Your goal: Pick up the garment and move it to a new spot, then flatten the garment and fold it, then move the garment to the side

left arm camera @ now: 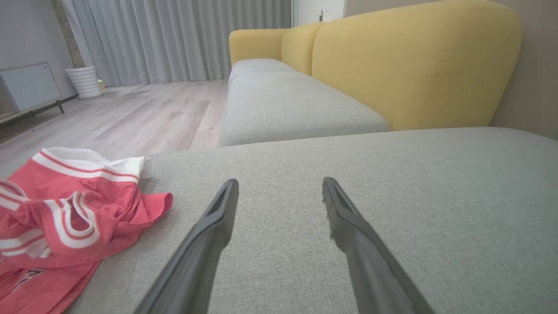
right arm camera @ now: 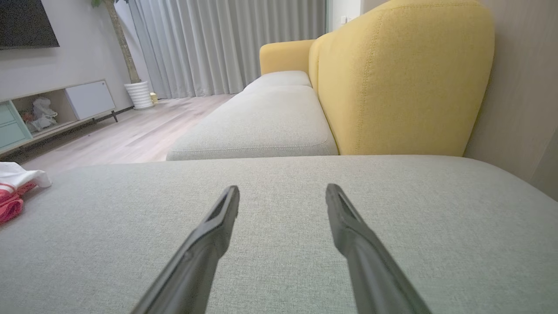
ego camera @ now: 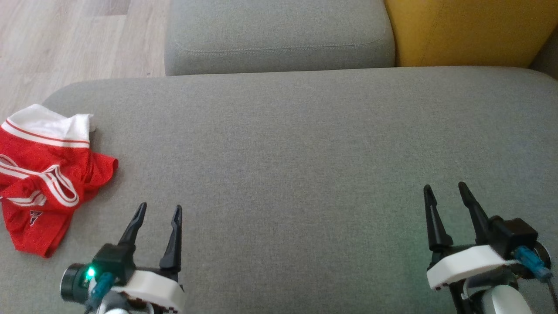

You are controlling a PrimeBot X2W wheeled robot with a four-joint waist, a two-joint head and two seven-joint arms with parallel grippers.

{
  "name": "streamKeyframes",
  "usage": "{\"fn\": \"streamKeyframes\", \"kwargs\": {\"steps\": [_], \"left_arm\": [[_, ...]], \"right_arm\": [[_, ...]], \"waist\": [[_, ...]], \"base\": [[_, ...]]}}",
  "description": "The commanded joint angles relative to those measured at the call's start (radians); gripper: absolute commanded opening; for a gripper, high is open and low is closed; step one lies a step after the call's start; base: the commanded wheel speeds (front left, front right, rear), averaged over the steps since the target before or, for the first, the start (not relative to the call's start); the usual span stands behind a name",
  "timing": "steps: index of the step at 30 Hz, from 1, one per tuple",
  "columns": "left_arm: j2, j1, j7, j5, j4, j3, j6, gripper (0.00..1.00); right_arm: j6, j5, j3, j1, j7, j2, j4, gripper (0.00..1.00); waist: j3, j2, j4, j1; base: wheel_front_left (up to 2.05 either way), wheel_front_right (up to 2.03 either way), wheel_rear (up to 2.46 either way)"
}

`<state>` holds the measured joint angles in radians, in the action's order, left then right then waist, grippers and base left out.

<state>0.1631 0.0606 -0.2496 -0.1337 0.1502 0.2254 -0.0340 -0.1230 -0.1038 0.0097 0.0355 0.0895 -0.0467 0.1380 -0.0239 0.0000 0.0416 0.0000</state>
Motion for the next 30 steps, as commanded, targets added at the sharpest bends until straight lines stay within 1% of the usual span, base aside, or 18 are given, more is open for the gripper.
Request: {"fn": "streamKeyframes", "kwargs": {"steps": [1,6,9,23,27,30], "left_arm": [[-0.002,-0.025,-0.012,-0.015,-0.024,-0.048,0.005,1.0],[-0.018,-0.024,-0.012,-0.048,-0.004,-0.067,0.019,1.0],[-0.025,-0.025,-0.012,-0.058,0.009,-0.074,0.021,1.0],[-0.031,-0.035,-0.012,-0.041,0.013,-0.09,0.02,1.0],[-0.035,-0.039,-0.012,-0.035,0.008,-0.094,0.02,1.0],[-0.038,-0.045,-0.012,-0.036,0.006,-0.1,0.02,1.0]], "right_arm": [[-0.008,-0.017,0.019,-0.024,0.012,-0.004,-0.038,1.0],[-0.008,-0.053,0.016,-0.024,0.011,-0.004,-0.033,1.0],[-0.008,-0.048,0.014,-0.025,0.009,-0.004,-0.029,1.0],[-0.008,-0.012,0.013,-0.027,0.01,-0.004,-0.03,1.0],[-0.008,0.006,0.009,-0.026,0.007,-0.004,-0.038,1.0],[-0.008,0.009,0.005,-0.02,0.005,-0.004,-0.054,1.0]], "waist": [[0.0,0.0,0.0,0.0],[0.001,0.0,0.0,0.0],[0.001,0.0,0.0,0.0],[0.003,0.0,0.005,0.0],[0.004,0.0,0.016,0.0],[0.005,0.0,0.039,0.0]], "base": [[0.0,0.0,0.0],[0.0,0.0,0.0],[0.0,0.0,0.0],[0.0,0.0,0.0],[0.0,0.0,0.0],[0.0,0.0,0.0]]}}
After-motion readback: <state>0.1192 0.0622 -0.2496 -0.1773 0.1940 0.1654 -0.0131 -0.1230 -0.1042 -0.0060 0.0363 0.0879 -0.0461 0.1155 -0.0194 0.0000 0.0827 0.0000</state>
